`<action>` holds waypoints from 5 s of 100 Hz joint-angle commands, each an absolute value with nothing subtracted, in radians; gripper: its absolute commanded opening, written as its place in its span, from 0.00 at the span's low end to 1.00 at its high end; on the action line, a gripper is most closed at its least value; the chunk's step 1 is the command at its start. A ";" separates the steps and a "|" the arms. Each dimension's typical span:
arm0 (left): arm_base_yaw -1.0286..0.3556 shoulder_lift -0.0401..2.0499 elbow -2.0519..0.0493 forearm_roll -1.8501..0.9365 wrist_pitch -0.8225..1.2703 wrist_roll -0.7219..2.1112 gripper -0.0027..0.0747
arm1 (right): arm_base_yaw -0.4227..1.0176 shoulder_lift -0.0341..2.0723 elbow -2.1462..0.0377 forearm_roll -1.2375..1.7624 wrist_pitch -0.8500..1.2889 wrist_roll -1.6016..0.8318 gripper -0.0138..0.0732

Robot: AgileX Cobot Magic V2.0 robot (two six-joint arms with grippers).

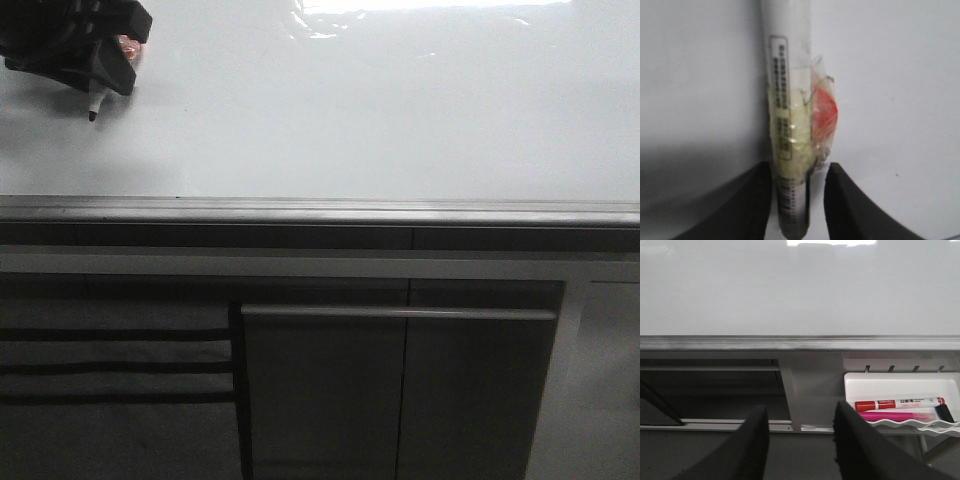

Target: Write number 0 on whiteboard

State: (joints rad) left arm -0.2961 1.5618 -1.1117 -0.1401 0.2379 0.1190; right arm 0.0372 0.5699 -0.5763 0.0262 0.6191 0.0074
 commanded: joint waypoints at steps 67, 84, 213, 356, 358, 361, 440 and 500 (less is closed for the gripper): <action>-0.360 1.385 -1.145 -0.069 0.555 0.384 0.01 | 0.034 0.616 -0.733 0.274 0.748 -0.278 0.48; -0.483 1.306 -1.145 -0.074 0.768 0.511 0.01 | 0.034 0.740 -0.804 0.547 0.860 -0.573 0.48; -0.918 1.267 -1.145 -0.087 0.902 0.581 0.01 | 0.640 1.317 -1.164 0.627 0.914 -1.109 0.48; -0.856 1.140 -1.145 -0.085 0.773 0.485 0.51 | 0.555 1.266 -1.164 0.712 0.968 -1.109 0.15; -0.843 1.122 -1.145 -0.085 0.773 0.480 0.51 | 0.541 1.258 -1.164 0.717 0.979 -1.109 0.15; -0.829 1.103 -1.145 -0.085 0.772 0.473 0.51 | 0.528 1.243 -1.164 0.722 0.990 -1.109 0.15; -0.430 0.659 -0.709 -0.099 0.485 0.160 0.51 | 0.153 1.052 -0.871 0.796 0.694 -0.680 0.15; -0.414 0.673 -0.706 -0.127 0.452 0.160 0.51 | 0.153 1.509 -1.302 0.757 0.828 -0.610 0.15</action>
State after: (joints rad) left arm -0.4181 0.6684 -0.6808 -0.1111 0.5318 0.1699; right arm 0.1577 1.4716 -1.2096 0.7360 0.8107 -0.6105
